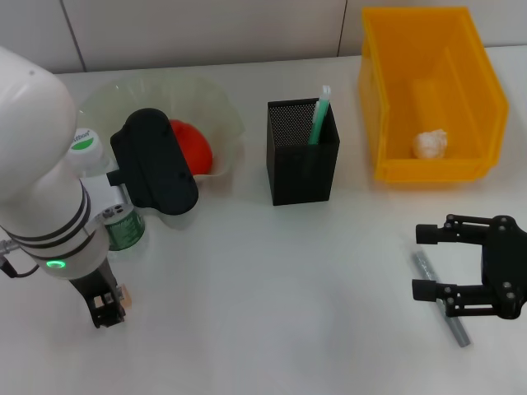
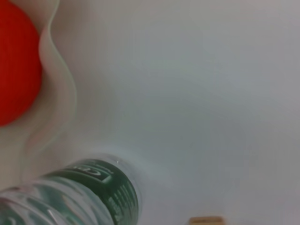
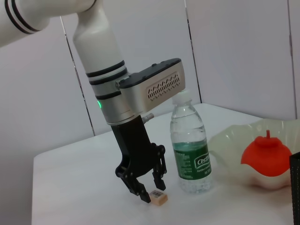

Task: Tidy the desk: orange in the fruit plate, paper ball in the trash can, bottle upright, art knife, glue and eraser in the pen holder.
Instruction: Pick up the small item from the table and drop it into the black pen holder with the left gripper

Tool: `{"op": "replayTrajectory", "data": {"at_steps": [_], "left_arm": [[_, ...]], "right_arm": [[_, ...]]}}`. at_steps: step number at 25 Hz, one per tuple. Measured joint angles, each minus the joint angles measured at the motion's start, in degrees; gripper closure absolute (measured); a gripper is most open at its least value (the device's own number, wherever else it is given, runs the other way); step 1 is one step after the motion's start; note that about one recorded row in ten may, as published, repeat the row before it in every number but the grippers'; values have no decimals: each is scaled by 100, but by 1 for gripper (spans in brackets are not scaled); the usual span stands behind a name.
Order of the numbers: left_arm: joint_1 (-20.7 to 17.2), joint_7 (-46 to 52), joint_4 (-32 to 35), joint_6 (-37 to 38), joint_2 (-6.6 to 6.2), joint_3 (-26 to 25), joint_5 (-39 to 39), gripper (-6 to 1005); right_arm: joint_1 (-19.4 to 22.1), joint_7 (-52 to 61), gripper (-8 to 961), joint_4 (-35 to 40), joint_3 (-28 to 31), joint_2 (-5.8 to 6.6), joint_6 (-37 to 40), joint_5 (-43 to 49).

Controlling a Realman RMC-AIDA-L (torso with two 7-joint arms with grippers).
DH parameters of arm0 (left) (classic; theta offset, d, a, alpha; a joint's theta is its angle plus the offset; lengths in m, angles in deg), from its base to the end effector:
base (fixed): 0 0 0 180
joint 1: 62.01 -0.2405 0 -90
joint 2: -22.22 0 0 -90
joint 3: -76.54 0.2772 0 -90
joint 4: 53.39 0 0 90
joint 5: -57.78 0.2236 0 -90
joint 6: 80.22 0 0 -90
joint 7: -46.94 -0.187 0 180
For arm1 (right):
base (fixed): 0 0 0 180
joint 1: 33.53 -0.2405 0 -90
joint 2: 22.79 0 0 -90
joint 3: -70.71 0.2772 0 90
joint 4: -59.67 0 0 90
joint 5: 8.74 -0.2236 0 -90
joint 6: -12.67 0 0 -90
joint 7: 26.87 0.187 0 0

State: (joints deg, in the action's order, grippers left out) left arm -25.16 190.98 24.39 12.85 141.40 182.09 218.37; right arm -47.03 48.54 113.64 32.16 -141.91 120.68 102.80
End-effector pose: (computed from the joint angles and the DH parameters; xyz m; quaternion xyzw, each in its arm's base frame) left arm -0.2152 0.3469 -0.0929 -0.9052 -0.1113 0.3911 0.1238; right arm 0.3057 0.2677 0.0078 -0.9446 0.1691 0.2541 0.1208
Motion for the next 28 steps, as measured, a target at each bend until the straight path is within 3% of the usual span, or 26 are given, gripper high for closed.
{"op": "replayTrajectory", "data": {"at_steps": [28], "left_arm": [[56, -52, -230, -129, 0, 63, 54, 621]], "right_arm": [[-12, 25, 226, 0, 27, 3, -8, -1]]}}
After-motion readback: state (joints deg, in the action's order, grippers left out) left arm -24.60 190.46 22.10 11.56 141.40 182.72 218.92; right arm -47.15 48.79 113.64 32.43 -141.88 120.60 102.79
